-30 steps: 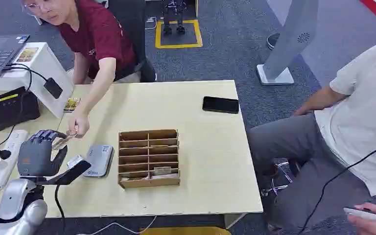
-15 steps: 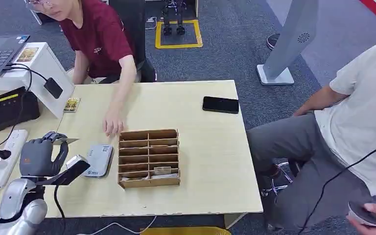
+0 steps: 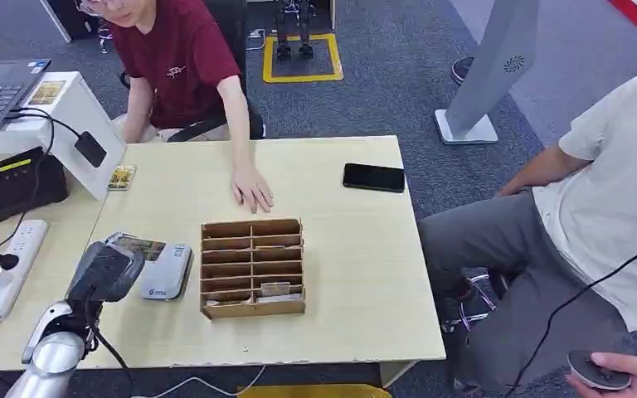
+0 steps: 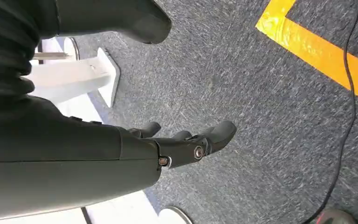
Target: Pass the card to the sensor for recognition and then transmit it.
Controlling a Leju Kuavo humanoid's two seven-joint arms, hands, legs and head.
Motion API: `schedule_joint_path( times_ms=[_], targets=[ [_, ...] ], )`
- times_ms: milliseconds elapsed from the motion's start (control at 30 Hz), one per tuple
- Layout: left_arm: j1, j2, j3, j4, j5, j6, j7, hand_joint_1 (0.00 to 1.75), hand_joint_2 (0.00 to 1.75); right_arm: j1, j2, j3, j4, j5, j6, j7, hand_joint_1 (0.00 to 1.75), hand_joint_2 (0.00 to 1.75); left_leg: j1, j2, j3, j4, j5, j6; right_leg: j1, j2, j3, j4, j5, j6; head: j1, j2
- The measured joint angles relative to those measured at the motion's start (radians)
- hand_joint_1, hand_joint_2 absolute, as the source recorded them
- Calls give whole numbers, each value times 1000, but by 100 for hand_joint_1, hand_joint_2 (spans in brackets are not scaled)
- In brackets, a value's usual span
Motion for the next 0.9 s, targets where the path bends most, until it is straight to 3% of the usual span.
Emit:
schedule_joint_path(
  times_ms=[300,900],
  targets=[
    [-36,-29,20,11,6,-11,74,175,175,0,6,0,0,0,-2,6,0,175,0,0,0,0,0,0,0,0,0,0,0,0,0,0],
    [-89,-60,19,139,-70,35,92,175,175,0,12,0,0,0,-2,16,0,175,0,0,0,0,0,0,0,0,0,0,0,0,0,0]
  ],
)
